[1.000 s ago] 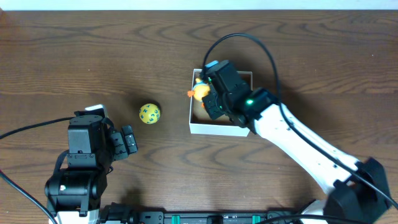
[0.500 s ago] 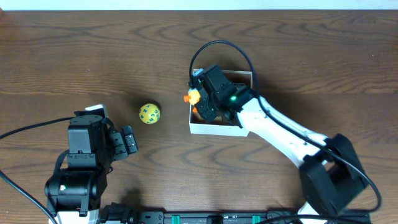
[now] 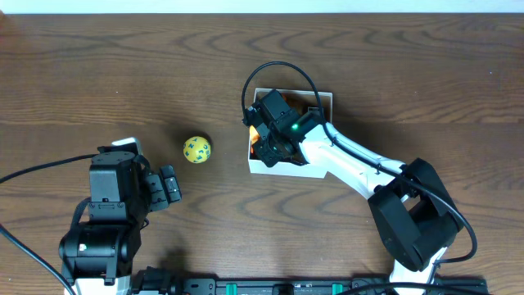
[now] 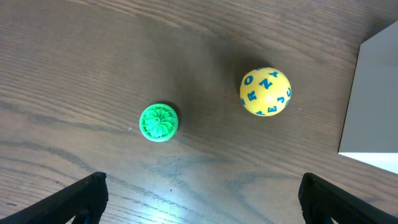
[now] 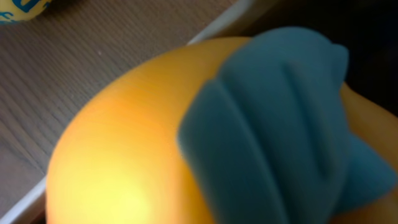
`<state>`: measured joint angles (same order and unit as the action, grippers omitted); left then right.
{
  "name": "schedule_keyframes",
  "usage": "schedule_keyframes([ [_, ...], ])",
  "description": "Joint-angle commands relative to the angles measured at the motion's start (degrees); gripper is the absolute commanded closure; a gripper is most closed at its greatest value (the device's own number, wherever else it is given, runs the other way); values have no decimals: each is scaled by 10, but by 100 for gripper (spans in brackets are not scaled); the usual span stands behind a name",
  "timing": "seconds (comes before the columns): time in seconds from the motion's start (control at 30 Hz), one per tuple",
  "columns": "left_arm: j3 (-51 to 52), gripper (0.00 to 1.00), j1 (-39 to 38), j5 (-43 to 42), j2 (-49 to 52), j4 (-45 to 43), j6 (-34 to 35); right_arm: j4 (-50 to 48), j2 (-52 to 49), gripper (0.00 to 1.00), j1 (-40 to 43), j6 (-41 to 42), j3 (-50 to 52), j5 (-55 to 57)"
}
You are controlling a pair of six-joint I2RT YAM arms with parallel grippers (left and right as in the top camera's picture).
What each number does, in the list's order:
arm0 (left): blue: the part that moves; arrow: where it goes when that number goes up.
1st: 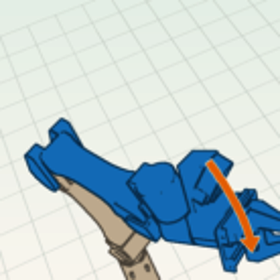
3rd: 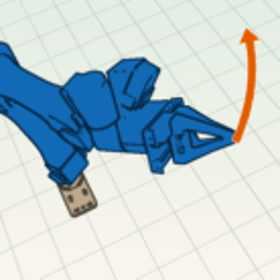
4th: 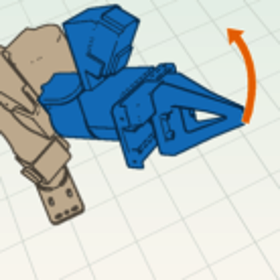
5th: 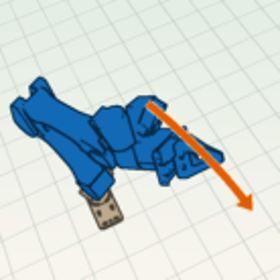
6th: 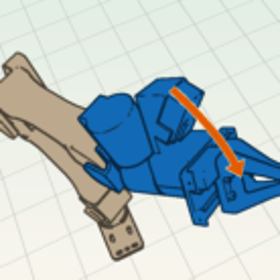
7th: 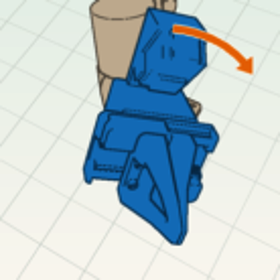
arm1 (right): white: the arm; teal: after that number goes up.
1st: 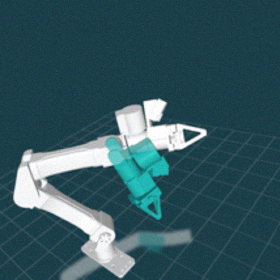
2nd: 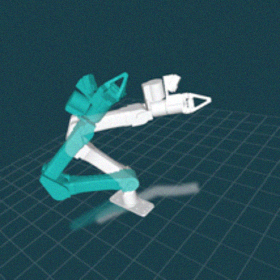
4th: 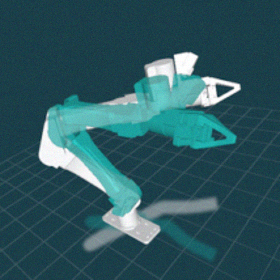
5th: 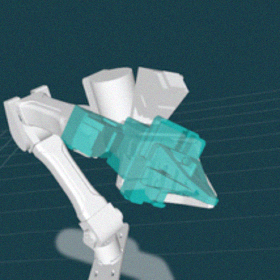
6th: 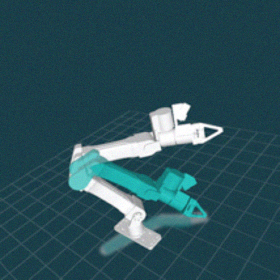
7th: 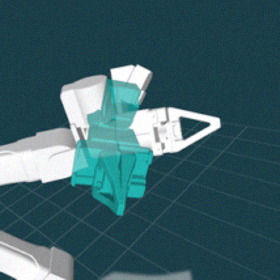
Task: Pack container
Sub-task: 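Carry the duck toy into the box and release it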
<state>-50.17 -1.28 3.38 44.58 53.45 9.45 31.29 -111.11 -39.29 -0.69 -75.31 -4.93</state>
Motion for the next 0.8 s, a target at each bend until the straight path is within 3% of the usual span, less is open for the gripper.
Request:
schedule_keyframes([
  [0.0,-9,2,2,2,-1,1,7,6,-30,98,2,-12,11,46],
  [0.13,-9,2,2,2,-1,1,7,6,5,89,3,-12,11,52],
  [0.23,-9,2,2,2,-1,1,7,7,41,64,3,-12,11,72],
  [0.53,-9,2,2,2,-1,1,7,10,133,46,3,-14,11,96],
  [0.77,-9,2,2,2,-1,1,7,12,137,46,3,-17,11,96],
])
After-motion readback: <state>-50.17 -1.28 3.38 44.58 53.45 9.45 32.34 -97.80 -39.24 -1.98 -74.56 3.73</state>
